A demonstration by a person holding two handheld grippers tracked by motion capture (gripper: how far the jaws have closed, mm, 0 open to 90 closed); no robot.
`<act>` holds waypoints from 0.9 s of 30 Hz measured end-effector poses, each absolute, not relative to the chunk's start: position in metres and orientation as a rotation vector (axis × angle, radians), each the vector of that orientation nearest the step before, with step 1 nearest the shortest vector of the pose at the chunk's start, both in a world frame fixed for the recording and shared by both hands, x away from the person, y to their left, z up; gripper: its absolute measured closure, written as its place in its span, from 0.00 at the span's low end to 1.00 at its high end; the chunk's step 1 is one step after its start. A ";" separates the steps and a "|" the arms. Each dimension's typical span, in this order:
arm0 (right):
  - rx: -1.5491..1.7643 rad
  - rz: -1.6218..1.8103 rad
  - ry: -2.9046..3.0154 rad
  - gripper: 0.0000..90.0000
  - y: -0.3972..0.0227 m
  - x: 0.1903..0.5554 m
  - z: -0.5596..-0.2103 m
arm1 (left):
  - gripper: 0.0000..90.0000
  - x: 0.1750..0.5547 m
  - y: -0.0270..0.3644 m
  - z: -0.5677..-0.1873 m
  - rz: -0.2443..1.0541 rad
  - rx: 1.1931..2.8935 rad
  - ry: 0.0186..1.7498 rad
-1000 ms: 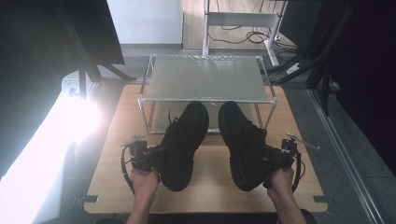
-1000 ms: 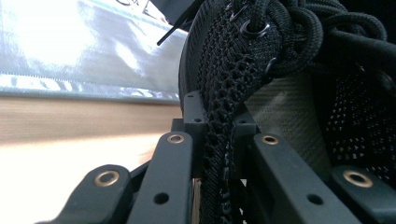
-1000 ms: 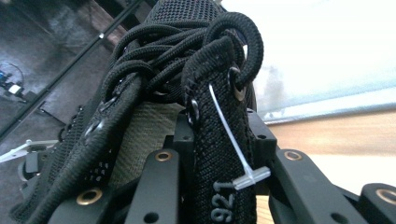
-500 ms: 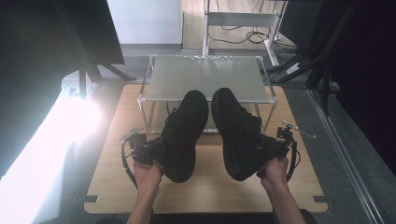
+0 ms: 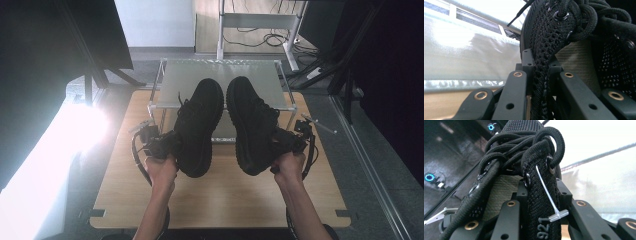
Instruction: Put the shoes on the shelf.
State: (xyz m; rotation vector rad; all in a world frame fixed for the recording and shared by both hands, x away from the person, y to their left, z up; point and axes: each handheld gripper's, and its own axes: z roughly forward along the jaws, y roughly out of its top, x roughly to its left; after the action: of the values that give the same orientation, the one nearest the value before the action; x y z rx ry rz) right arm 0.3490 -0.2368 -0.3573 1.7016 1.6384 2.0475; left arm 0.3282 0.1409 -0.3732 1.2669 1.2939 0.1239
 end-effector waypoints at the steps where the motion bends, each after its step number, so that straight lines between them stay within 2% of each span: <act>1: 1.705 2.044 1.634 0.80 -0.237 0.351 -0.356 | 0.90 0.331 0.140 -0.372 0.127 1.263 1.296; 27: 1.804 1.979 1.550 0.80 -0.224 0.420 -0.326 | 0.90 0.403 0.137 -0.341 0.139 1.179 1.388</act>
State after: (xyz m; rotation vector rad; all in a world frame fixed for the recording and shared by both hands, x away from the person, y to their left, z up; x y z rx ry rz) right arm 0.4203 -0.2243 -0.3257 1.8042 1.5496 1.9786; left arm 0.4034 0.1370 -0.3411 1.1789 1.3876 0.1386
